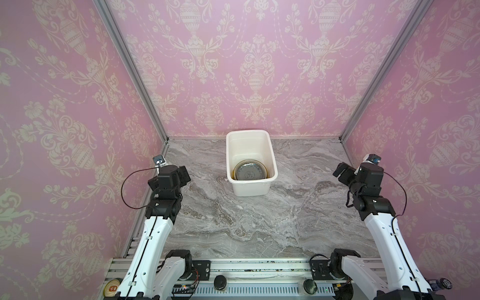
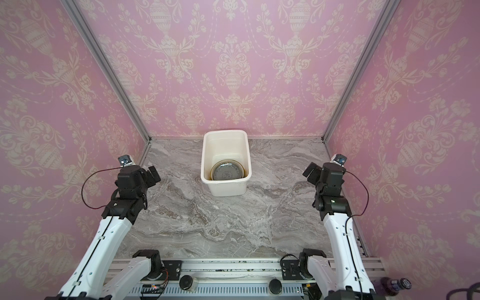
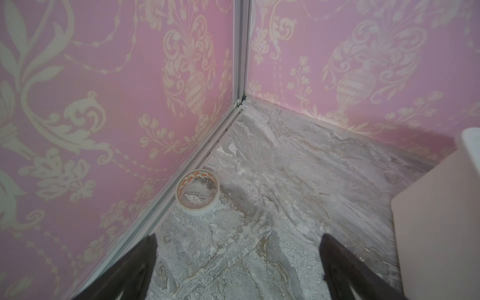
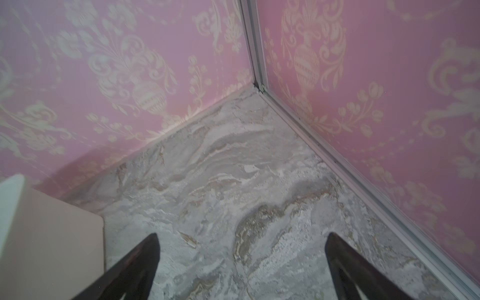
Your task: Place the plates into the plastic bin on the countertop
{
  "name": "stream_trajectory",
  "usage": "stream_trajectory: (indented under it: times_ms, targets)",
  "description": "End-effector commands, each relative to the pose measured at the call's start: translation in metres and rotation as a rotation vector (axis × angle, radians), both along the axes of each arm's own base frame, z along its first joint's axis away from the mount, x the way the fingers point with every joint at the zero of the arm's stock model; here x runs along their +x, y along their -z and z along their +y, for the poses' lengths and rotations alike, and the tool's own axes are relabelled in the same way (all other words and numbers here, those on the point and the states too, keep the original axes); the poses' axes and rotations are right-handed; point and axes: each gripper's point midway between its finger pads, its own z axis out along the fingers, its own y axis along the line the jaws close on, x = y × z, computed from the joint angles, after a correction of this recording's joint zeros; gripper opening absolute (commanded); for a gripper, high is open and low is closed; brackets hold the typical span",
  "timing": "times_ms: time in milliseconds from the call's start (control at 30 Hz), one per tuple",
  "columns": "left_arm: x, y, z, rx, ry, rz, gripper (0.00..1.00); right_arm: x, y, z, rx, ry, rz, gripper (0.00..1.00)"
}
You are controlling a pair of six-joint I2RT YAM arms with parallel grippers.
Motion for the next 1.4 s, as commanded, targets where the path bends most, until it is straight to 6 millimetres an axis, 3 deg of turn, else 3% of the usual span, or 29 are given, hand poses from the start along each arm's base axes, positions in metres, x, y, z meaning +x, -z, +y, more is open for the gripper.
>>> stream_trajectory:
  times_ms: [0,133,333,467,733,1000,1033,1100,1200,1367]
  targets:
    - [0.002,0.035,0.010,0.016,-0.037,0.028,0.99,0.005,0.031,-0.005,-0.059,-0.001,0.009,1.00]
    - [0.020,0.062,-0.002,0.018,0.050,-0.001,0.99,0.018,0.073,0.004,-0.146,-0.058,0.063,1.00]
    - [0.045,0.090,-0.006,0.052,0.107,0.017,0.99,0.049,0.098,0.037,-0.209,-0.224,0.069,1.00]
    - [0.061,0.109,-0.014,0.040,0.160,0.005,0.99,0.063,0.102,0.049,-0.209,-0.259,0.010,1.00]
    - [0.085,0.122,-0.023,0.082,0.245,-0.025,0.99,0.077,0.109,0.064,-0.270,-0.338,-0.086,1.00]
    - [0.069,0.151,-0.054,0.111,0.410,-0.153,0.99,0.066,0.125,0.066,-0.291,-0.325,-0.179,1.00]
    - [0.069,0.141,-0.060,0.137,0.437,-0.219,0.99,0.067,0.124,0.064,-0.290,-0.315,-0.174,1.00]
    - [0.066,0.145,-0.058,0.148,0.411,-0.179,0.99,0.071,0.126,0.065,-0.288,-0.321,-0.157,1.00]
    - [0.085,0.153,-0.048,0.127,0.360,-0.086,0.99,0.076,0.128,0.066,-0.294,-0.326,-0.131,1.00]
    - [0.085,0.157,-0.041,0.080,0.353,-0.075,0.99,0.076,0.129,0.065,-0.286,-0.324,-0.125,1.00]
